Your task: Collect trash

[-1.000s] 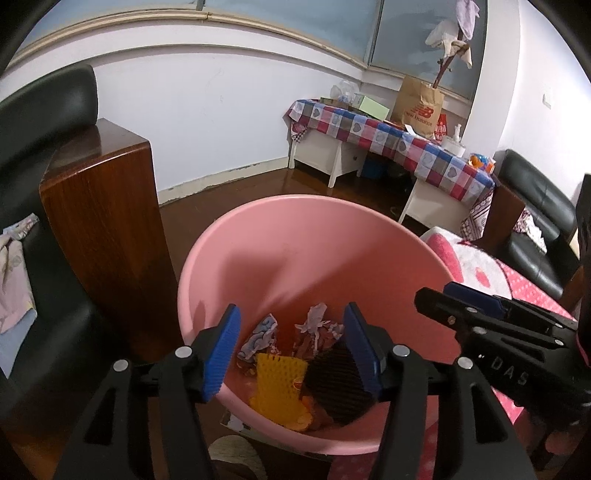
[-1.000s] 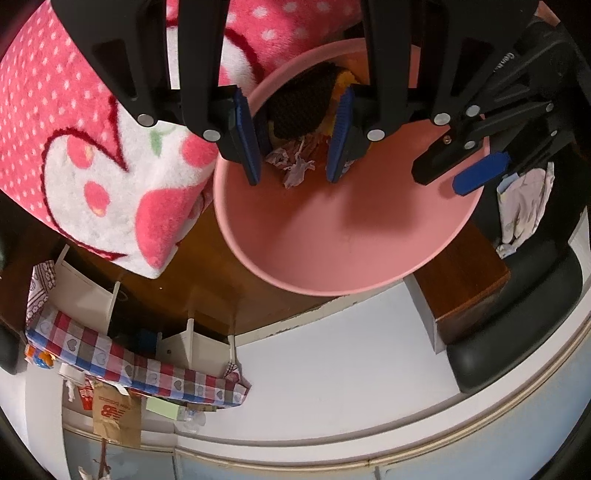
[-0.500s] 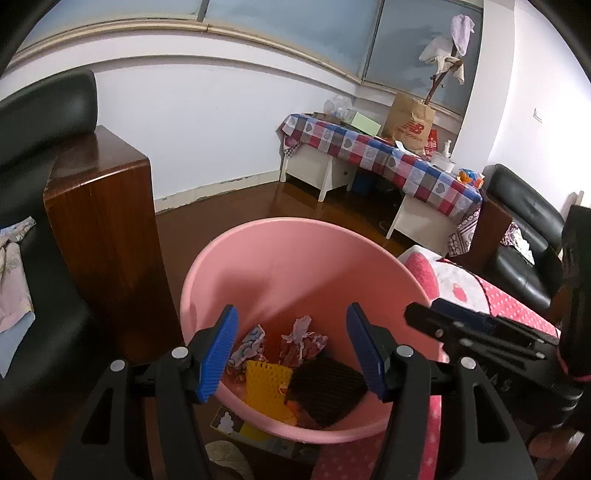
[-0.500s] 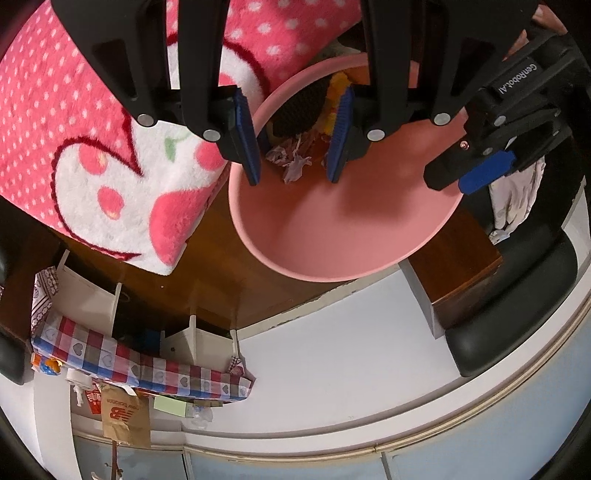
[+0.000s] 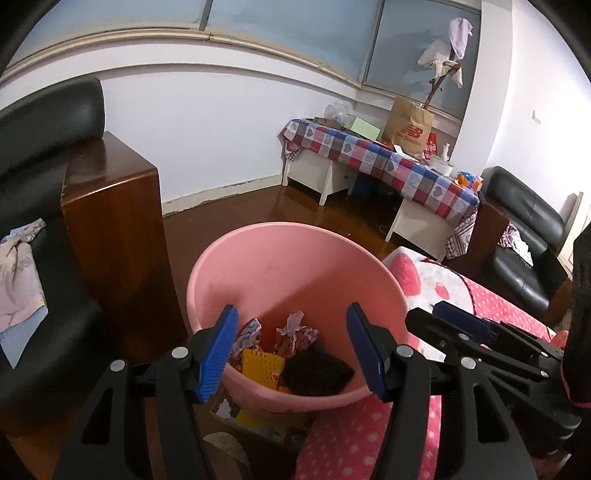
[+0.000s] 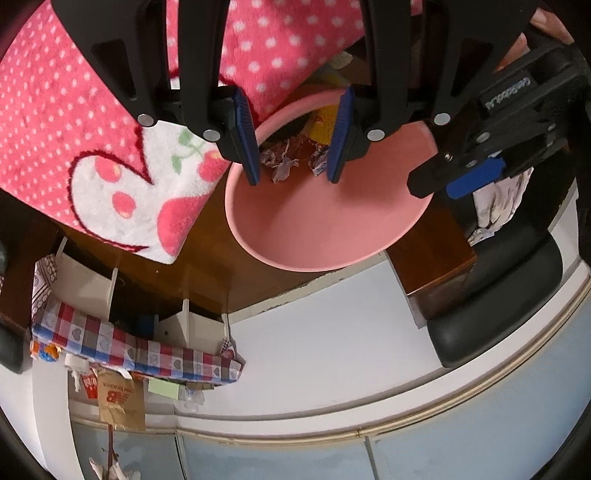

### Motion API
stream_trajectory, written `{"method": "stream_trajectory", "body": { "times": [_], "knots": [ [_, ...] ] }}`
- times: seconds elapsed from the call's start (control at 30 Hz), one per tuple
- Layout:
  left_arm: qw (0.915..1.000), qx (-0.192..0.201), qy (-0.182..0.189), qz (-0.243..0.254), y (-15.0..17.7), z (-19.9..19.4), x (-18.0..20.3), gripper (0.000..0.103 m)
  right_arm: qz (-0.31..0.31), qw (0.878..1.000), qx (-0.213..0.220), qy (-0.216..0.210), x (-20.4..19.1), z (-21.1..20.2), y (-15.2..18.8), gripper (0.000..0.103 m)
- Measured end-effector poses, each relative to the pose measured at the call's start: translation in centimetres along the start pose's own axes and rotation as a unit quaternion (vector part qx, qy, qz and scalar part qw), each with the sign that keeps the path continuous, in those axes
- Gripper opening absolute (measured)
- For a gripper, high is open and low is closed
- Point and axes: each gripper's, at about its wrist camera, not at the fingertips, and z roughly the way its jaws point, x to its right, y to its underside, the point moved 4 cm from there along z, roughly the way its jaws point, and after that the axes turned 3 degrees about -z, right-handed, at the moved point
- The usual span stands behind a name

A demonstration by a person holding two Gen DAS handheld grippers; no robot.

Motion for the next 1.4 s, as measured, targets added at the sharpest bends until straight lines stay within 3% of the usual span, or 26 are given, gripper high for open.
{"method": "stream_trajectory", "body": {
  "times": [0.8, 1.4],
  "knots": [
    [0.9992, 0.018, 0.001, 0.035, 2.4, -6.5, 4.6, 0.060, 0.024, 0.999, 0.032, -0.001, 1.5, -7.1, 3.5, 0.038],
    [0.9981, 0.015, 0.006, 0.059, 4.0, -8.5, 6.8, 0.050, 0.037, 0.998, 0.042, 0.015, 2.7, -10.3, 5.7, 0.039]
  ]
}}
